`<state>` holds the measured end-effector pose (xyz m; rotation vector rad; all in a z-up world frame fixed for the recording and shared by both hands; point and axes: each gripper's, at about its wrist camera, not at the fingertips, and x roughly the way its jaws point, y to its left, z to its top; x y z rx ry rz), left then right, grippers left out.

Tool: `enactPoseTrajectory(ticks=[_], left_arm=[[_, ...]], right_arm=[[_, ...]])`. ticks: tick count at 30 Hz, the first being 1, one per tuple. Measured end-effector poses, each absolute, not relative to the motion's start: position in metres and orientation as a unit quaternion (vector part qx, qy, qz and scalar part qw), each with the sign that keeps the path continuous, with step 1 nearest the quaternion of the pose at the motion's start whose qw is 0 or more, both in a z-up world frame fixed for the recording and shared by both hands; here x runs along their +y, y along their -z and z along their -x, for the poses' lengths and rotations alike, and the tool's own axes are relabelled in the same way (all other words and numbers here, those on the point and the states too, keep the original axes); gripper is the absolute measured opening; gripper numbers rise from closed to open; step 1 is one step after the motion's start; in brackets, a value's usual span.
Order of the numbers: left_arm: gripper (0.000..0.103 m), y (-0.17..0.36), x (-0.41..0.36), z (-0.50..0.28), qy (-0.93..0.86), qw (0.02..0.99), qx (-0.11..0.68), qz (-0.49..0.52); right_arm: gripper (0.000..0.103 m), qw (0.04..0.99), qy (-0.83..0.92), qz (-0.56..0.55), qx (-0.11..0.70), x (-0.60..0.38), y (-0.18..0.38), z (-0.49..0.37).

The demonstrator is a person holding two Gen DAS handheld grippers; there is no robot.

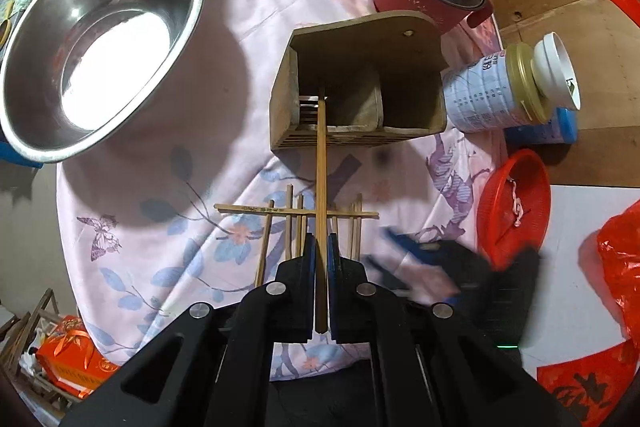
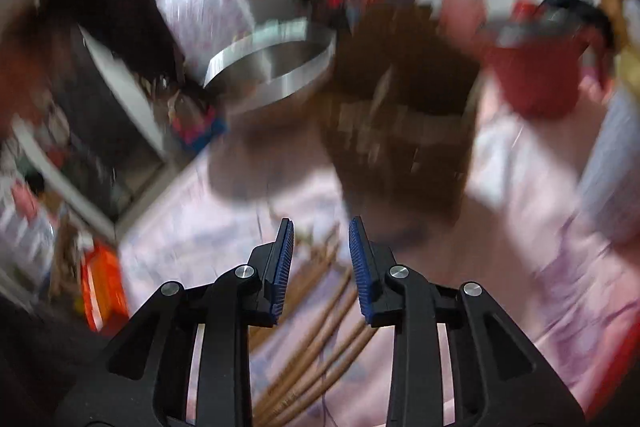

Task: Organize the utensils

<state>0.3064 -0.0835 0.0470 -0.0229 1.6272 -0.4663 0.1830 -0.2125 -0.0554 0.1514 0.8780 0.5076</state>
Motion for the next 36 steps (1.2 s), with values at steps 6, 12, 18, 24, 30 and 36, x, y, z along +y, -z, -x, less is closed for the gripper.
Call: enactPoseTrajectory(ticks=[6,12,18,24,30,36], left_arm=[[0.006,-0.051,-0.095,-0.323,0.201,0.663,0.721,-0.002],[0.023,-0.052,-0.096,-0.340,0.209,0.669,0.712,0.035],[0.034,-0.063,-0.083,-0.341,0.209,0.702,0.680,0.035],[0.045,-0.081,-0.065,-0.337,0.193,0.756,0.625,0.012],[0.050,-0.067,-0.038,-0.331,0.168,0.775,0.609,0.024],[0.050,-0.044,-0.012,-0.317,0.154,0.764,0.625,0.045]], right_arm=[[0.032,0.853,-0.268,-0.030,0.446,-0.163,0.094,-0.214],[0.027,0.851,-0.272,0.009,0.450,-0.131,0.107,-0.240],[0.001,0.849,-0.265,0.020,0.457,-0.135,0.109,-0.235],[0.001,0.880,-0.247,-0.042,0.403,-0.181,0.066,-0.201],[0.001,0.903,-0.226,-0.135,0.339,-0.224,0.022,-0.185],[0.017,0.863,-0.265,-0.074,0.423,-0.175,0.056,-0.227]])
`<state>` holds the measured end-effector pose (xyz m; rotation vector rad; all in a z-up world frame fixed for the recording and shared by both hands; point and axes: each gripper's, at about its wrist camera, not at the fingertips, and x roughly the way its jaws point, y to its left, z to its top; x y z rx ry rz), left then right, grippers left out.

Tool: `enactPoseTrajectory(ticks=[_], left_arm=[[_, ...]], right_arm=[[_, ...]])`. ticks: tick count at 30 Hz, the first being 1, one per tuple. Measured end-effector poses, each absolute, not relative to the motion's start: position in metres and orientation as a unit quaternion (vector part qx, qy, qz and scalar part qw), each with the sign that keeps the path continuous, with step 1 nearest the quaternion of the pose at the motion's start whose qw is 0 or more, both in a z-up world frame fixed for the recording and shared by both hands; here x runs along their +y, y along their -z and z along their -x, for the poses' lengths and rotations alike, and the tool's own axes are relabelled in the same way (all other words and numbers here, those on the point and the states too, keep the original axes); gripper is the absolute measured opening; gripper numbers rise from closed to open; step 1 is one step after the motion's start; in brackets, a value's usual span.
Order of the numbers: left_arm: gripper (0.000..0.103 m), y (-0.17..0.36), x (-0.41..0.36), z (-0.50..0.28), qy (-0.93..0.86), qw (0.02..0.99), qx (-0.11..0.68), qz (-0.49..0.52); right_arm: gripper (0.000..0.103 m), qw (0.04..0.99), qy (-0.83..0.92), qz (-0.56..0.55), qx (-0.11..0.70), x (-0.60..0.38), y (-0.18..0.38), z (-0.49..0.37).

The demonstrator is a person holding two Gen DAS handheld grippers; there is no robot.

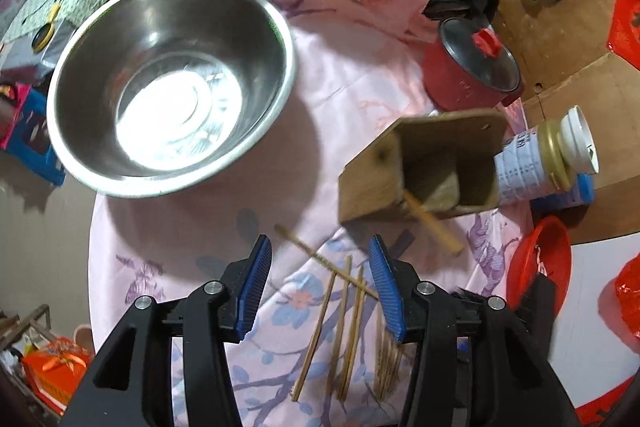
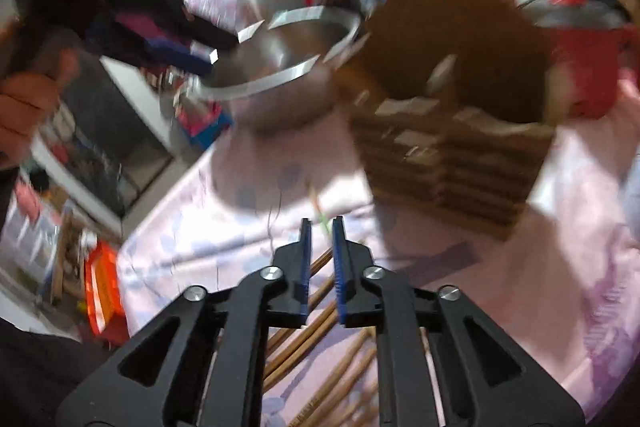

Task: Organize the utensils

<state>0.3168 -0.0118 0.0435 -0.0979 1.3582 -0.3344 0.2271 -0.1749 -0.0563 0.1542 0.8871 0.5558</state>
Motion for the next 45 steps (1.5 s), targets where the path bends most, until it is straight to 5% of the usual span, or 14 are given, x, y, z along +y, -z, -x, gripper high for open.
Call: enactPoseTrajectory(ticks=[4,7,9,11,13,27,34,45], left_arm=[[0.051,-0.039,0.009,-0.302,0.137,0.767,0.626,0.042],[0.055,-0.040,0.028,-0.292,0.118,0.775,0.620,0.034],[0.055,-0.041,0.041,-0.286,0.107,0.779,0.617,0.027],[0.055,-0.043,0.051,-0.281,0.101,0.784,0.612,0.019],[0.055,-0.045,0.055,-0.277,0.095,0.790,0.606,0.009],[0.056,-0.047,0.034,-0.269,0.125,0.799,0.586,0.036],[0.056,-0.045,0.035,-0.257,0.105,0.799,0.591,0.031],[0.056,-0.038,0.068,-0.254,0.075,0.798,0.598,0.016]], right_arm=[[0.031,0.858,-0.256,-0.024,0.445,-0.135,0.078,-0.256],[0.031,0.854,-0.242,0.006,0.461,-0.117,0.094,-0.268],[0.027,0.851,-0.222,0.030,0.475,-0.109,0.107,-0.273],[0.008,0.855,-0.212,0.034,0.472,-0.111,0.109,-0.272],[0.006,0.861,-0.213,0.029,0.460,-0.114,0.101,-0.265],[0.006,0.974,-0.144,-0.134,0.110,-0.249,-0.079,-0.176],[0.006,0.971,-0.066,-0.225,0.042,-0.287,-0.062,-0.220],[0.006,0.979,0.079,-0.184,-0.042,-0.269,-0.033,-0.254]])
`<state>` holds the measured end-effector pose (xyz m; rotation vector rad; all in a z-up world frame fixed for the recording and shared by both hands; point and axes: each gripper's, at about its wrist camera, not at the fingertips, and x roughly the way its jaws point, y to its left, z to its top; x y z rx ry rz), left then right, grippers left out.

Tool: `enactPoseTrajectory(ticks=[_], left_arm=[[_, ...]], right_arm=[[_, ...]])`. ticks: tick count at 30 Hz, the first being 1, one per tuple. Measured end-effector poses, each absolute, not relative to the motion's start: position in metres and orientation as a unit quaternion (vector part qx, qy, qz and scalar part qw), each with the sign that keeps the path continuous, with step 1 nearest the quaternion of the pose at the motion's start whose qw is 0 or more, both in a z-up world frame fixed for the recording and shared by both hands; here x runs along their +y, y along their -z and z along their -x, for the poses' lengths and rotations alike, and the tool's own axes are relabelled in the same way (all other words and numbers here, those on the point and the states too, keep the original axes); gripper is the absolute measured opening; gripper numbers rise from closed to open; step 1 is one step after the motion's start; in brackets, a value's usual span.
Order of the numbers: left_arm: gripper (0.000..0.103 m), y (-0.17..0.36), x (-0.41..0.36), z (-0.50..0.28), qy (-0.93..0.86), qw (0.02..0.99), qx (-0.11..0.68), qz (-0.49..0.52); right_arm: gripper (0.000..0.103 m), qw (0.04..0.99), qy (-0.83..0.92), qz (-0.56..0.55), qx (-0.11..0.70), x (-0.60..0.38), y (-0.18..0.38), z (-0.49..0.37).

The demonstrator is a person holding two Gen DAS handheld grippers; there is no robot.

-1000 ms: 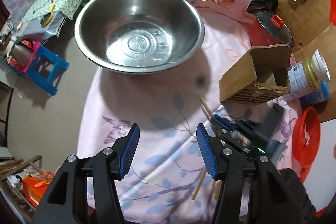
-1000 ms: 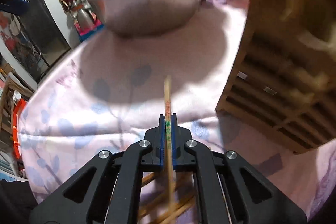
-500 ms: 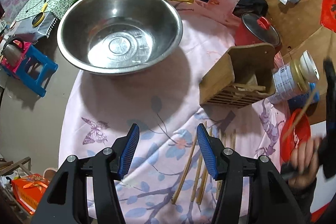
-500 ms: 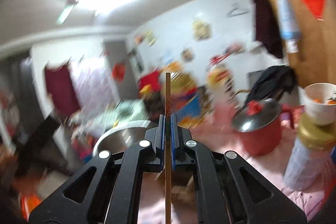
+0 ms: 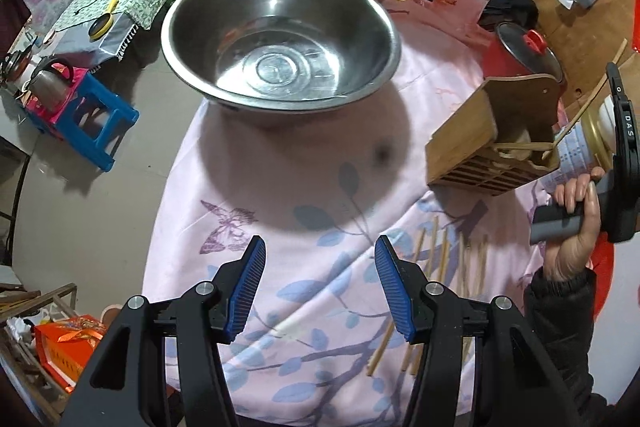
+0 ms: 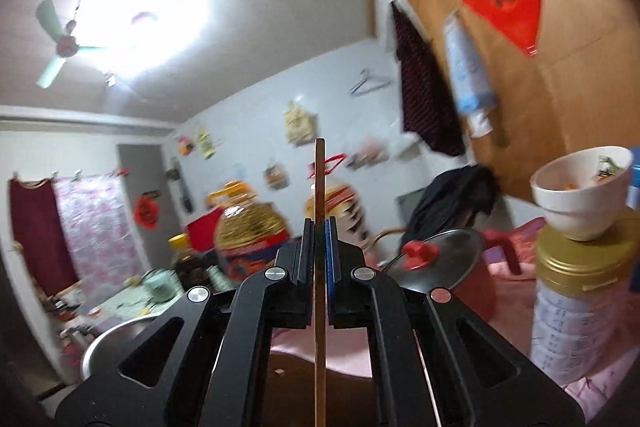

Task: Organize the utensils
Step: 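Lower the right tool's chopstick into the holder and open the right tool, then close the left tool on another chopstick while the right tool returns to the row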

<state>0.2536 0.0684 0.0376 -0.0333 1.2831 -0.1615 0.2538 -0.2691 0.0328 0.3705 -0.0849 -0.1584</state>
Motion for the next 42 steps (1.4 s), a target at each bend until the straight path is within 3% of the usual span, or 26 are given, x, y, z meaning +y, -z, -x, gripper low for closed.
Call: enactPoseTrajectory(ticks=[7,10,12,14,15,20,23,27,31,42], left_arm=[[0.056,-0.020,0.068,-0.259,0.087,0.791,0.605,-0.006],[0.056,-0.014,0.059,-0.260,0.101,0.792,0.602,-0.014],[0.060,-0.013,0.050,-0.260,0.110,0.798,0.593,-0.025],[0.064,-0.012,0.043,-0.260,0.120,0.802,0.584,-0.026],[0.064,-0.011,0.039,-0.259,0.128,0.804,0.580,-0.024],[0.065,0.003,0.024,-0.252,0.150,0.806,0.573,-0.010],[0.065,0.015,0.020,-0.243,0.141,0.811,0.566,-0.029],[0.065,0.037,0.027,-0.224,0.135,0.809,0.570,-0.050],[0.065,0.059,0.038,-0.204,0.154,0.794,0.585,-0.059],[0.065,0.092,0.028,-0.137,0.232,0.769,0.576,-0.151]], right_arm=[[0.011,0.979,0.089,-0.184,0.011,-0.265,-0.007,-0.256],[0.014,0.978,0.065,-0.196,0.028,-0.269,-0.021,-0.227],[0.023,0.982,0.068,-0.175,0.014,-0.263,-0.046,-0.192],[0.047,0.986,0.065,-0.149,0.023,-0.255,-0.064,-0.163],[0.053,0.988,0.059,-0.142,0.034,-0.253,-0.067,-0.154],[0.088,0.985,0.056,-0.053,0.156,-0.232,-0.051,-0.114],[0.090,0.965,0.058,-0.015,0.256,-0.227,-0.019,-0.095],[0.090,0.936,0.057,-0.069,0.340,-0.230,0.016,-0.068],[0.092,0.903,0.057,-0.203,0.375,-0.231,0.041,-0.040],[0.092,0.903,0.067,-0.114,0.409,-0.168,0.044,-0.005]])
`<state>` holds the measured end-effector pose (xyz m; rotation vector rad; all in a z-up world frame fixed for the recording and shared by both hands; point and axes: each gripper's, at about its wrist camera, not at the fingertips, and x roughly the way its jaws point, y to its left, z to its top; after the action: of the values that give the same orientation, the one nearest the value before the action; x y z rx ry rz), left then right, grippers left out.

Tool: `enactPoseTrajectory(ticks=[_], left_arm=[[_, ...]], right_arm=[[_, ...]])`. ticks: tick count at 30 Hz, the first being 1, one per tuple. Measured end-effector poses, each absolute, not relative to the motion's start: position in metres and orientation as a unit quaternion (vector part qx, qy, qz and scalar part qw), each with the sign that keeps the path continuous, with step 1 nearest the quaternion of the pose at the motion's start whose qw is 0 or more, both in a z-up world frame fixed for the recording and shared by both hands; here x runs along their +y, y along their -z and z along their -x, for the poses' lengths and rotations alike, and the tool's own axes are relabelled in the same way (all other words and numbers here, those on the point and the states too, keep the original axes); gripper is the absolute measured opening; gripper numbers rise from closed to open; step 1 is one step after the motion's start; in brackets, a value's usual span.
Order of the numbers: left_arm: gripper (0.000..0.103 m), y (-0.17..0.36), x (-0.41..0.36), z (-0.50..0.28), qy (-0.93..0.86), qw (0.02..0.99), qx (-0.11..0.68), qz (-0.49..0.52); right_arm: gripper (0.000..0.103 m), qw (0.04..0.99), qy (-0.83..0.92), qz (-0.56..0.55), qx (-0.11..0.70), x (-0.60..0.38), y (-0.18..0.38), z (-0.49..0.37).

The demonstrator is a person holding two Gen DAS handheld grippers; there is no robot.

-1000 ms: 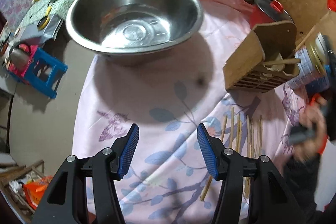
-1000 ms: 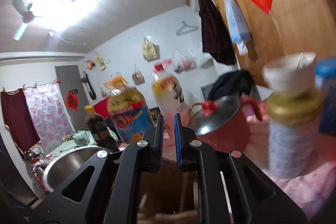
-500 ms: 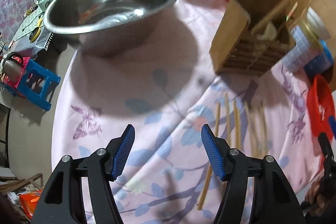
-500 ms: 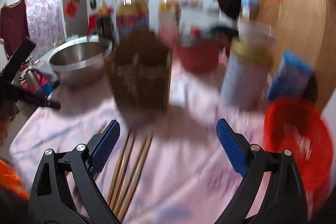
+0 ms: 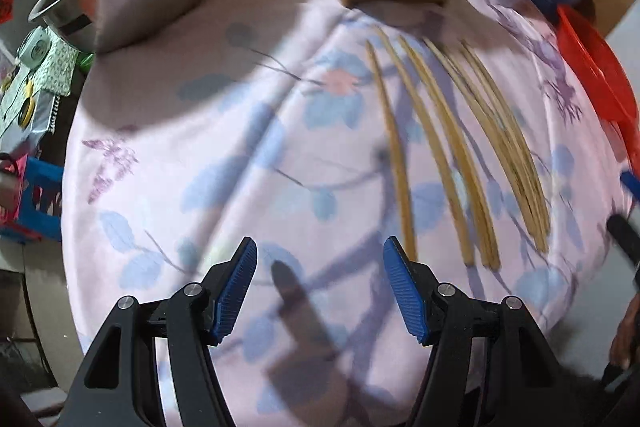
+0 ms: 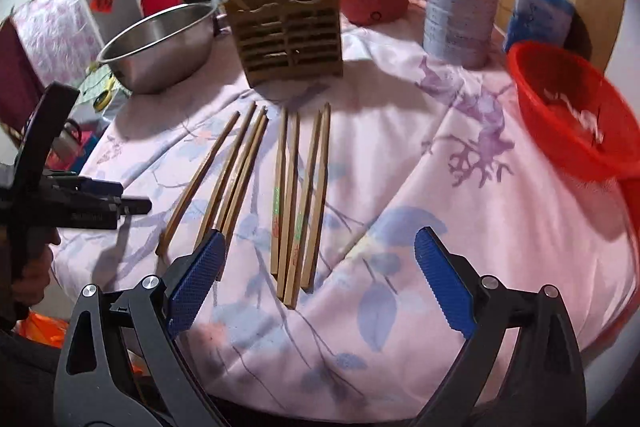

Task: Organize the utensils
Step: 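Close the left tool on another chopstick while the right tool returns to the row, then close the right tool on another chopstick beside the row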

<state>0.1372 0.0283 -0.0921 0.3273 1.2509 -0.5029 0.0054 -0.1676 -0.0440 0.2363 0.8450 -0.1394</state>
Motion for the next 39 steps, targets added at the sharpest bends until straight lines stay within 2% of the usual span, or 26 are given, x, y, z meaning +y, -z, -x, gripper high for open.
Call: enactPoseTrajectory(ticks=[3,6,7,11,12,17,19,28,33,38,39], left_arm=[[0.065,0.092,0.029,-0.125,0.229,0.775,0.576,-0.125],[0.053,0.092,0.030,-0.123,0.223,0.777,0.583,-0.088],[0.053,0.090,0.028,-0.123,0.221,0.781,0.578,-0.084],[0.052,0.090,0.011,-0.109,0.229,0.788,0.561,-0.109],[0.049,0.092,0.006,-0.106,0.230,0.788,0.559,-0.114],[0.021,0.104,-0.006,-0.103,0.227,0.796,0.550,-0.113],[0.006,0.107,-0.011,-0.099,0.223,0.803,0.536,-0.133],[0.006,0.077,0.001,-0.109,0.197,0.823,0.522,-0.109],[0.006,0.051,0.010,-0.116,0.193,0.829,0.510,-0.124],[0.006,0.035,0.022,-0.128,0.201,0.827,0.510,-0.124],[0.006,0.033,0.024,-0.130,0.203,0.826,0.512,-0.124]], right_arm=[[0.092,0.911,0.036,-0.119,0.392,-0.176,0.036,-0.012],[0.092,0.919,0.017,-0.101,0.382,-0.182,0.029,-0.012],[0.092,0.920,0.012,-0.097,0.380,-0.185,0.028,-0.011],[0.092,0.922,0.015,-0.096,0.374,-0.203,0.024,-0.003],[0.092,0.921,0.018,-0.099,0.376,-0.208,0.025,-0.001],[0.092,0.918,0.039,-0.104,0.380,-0.232,0.025,0.010],[0.092,0.919,0.046,-0.106,0.377,-0.240,0.025,0.015],[0.092,0.910,0.034,-0.157,0.382,-0.257,0.038,0.006],[0.091,0.917,0.035,-0.083,0.389,-0.228,0.063,-0.010],[0.060,0.912,0.022,-0.068,0.404,-0.195,0.092,-0.010],[0.058,0.912,0.023,-0.071,0.404,-0.192,0.095,-0.008]])
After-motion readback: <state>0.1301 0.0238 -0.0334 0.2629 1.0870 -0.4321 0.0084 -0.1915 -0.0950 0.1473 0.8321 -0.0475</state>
